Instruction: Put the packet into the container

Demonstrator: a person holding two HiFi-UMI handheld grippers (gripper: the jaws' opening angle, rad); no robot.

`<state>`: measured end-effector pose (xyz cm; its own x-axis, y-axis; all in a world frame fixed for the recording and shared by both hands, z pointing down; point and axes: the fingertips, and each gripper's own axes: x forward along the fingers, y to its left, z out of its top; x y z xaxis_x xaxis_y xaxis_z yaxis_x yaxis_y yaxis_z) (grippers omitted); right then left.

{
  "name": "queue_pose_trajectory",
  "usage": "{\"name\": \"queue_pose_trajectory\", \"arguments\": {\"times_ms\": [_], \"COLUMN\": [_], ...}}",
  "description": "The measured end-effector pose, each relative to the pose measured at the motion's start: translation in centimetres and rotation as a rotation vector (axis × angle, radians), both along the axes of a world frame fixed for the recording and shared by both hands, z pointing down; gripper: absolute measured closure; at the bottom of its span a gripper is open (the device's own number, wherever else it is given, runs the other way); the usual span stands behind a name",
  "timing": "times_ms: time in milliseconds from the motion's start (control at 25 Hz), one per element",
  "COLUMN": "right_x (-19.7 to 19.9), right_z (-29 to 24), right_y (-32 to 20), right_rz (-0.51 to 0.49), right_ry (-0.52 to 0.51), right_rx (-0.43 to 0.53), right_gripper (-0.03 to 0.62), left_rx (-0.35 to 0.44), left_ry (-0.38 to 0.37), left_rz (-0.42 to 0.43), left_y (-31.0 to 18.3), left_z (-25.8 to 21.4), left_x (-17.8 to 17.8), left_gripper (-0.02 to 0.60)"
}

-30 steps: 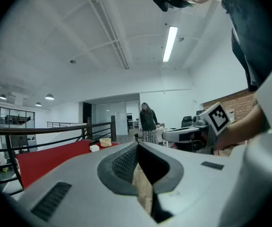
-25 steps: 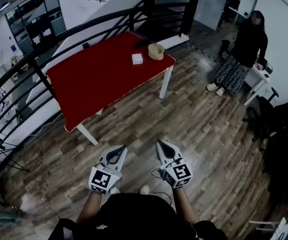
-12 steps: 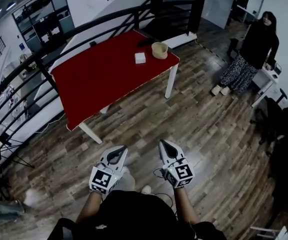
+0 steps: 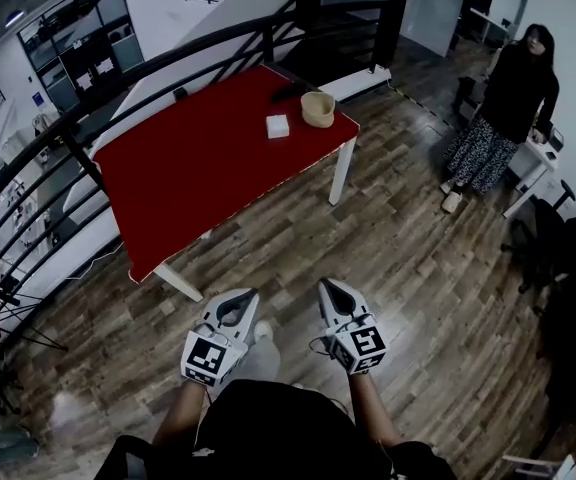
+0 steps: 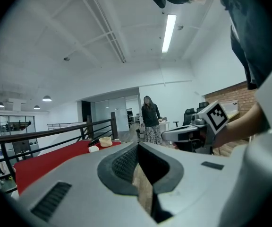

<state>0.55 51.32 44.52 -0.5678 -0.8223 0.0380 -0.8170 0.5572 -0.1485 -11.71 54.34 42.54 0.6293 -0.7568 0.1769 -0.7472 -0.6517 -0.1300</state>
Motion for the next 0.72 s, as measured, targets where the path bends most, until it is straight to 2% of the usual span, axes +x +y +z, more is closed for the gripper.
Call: {"name": "queue_pose_trajectory", "arguments": {"times_ms": [400, 720], "right_x": [-3.6, -7.3], "right_z": [-1.4, -1.4], "right_y": [-11.3, -18.6], "right_rz": [0.028, 0.043], "right_ry": [0.033, 0.054], "right_rx": [0.006, -0.003], "right_gripper": [0.572, 0.572], "left_rx": [0.001, -0.031], "left_ry": [0.021, 0.030], "left_rz": [0.048, 0.060], "left_y": [-12.9, -20.5], "left_z": [-0.8, 0.1], "left_x": [-2.9, -6.5], "left_gripper": [0.575, 0.575]}}
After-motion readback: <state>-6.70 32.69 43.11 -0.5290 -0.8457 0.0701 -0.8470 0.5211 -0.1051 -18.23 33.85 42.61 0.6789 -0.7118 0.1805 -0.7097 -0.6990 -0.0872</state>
